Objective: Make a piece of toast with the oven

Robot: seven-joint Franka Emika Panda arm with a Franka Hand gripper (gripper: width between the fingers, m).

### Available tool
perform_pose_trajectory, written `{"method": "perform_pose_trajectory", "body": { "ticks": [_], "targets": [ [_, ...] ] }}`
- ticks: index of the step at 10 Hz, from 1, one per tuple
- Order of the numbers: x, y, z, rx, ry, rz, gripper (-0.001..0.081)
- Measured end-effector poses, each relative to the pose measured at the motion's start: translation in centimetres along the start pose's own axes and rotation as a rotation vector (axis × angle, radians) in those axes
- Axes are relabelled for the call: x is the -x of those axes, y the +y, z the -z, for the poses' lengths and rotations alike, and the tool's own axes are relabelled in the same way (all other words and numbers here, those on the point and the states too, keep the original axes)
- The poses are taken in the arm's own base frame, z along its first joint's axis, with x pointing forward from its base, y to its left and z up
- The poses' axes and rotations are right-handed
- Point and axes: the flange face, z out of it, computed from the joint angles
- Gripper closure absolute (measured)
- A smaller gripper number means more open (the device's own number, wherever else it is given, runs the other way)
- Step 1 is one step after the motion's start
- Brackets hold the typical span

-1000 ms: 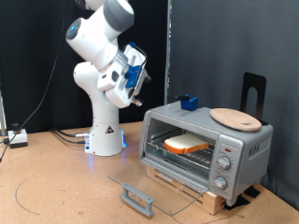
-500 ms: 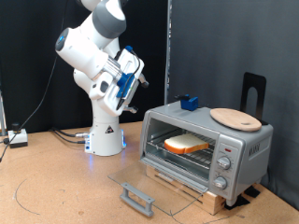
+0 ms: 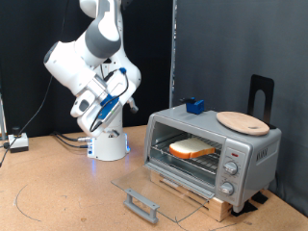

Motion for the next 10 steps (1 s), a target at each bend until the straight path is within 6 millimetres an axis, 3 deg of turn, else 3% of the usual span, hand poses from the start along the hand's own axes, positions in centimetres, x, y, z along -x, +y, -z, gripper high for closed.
{"method": "perform_pose_trajectory", "body": {
  "ticks": [2,8,10],
  "targets": [
    [0.3,0.1,-0.3,-0.021,-0.043,0.003,0.0002],
    [-3.7,6.2,-2.2,0.066,-0.094,-0.115,0.0002],
    [-3.3,6.0,-2.4,0.042,-0.137,-0.071,0.0002]
  ]
}}
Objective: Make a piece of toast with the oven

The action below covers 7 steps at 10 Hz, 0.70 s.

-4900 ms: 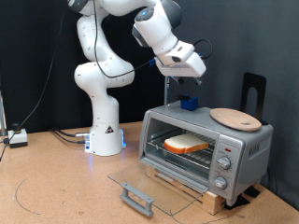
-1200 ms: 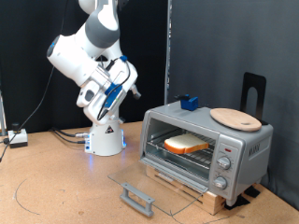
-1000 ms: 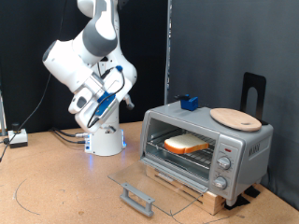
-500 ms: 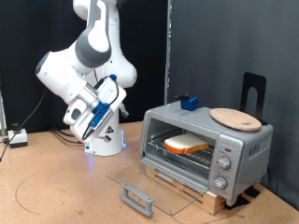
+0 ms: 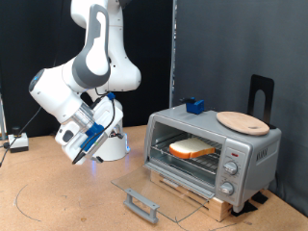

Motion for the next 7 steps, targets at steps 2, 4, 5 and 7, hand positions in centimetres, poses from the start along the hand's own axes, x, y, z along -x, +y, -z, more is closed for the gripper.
{"method": "perform_pose_trajectory", "body": {
  "ticks": [2,4,5,7],
  "targets": [
    [0.2,0.6,-0.1,-0.004,-0.073,0.069,0.0002],
    [-1.3,2.4,-0.8,0.035,-0.124,0.046,0.0002],
    [-2.3,3.3,-1.2,0.059,-0.114,0.028,0.0002],
    [-4.1,5.2,-1.9,0.095,-0.101,-0.003,0.0002]
  ]
}}
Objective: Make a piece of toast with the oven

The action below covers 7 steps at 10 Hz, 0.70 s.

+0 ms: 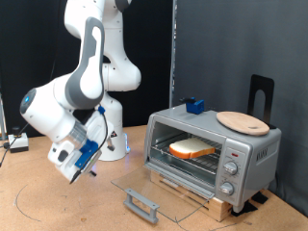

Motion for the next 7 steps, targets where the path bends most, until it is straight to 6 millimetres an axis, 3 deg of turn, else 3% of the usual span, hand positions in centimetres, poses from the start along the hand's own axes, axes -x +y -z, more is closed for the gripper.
{"method": "perform_pose_trajectory", "body": {
  "ticks": [3,7],
  "targets": [
    [-2.3,2.9,-1.3,0.034,-0.018,-0.038,0.0002],
    [-3.4,4.8,-6.7,-0.017,-0.196,-0.033,0.0002]
  ]
}}
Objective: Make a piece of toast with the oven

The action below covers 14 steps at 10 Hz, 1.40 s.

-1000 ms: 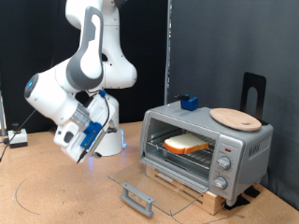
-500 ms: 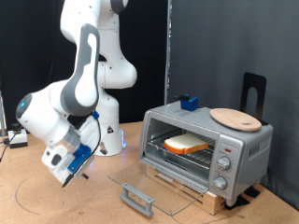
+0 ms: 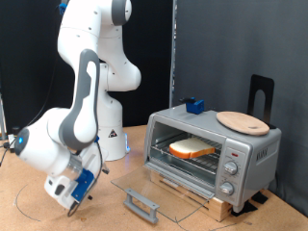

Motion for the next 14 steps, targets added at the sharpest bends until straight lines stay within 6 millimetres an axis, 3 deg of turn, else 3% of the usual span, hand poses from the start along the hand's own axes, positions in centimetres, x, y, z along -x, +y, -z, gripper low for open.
{"method": "perform_pose_trajectory", "body": {
  "ticks": [4,7,14],
  "targets": [
    [0.5,-2.7,-3.9,-0.086,-0.095,0.098,0.0002],
    [2.1,-5.0,-4.7,-0.154,-0.166,0.132,0.0002],
    [6.7,-8.8,-1.0,-0.297,-0.257,0.269,0.0002]
  ]
}}
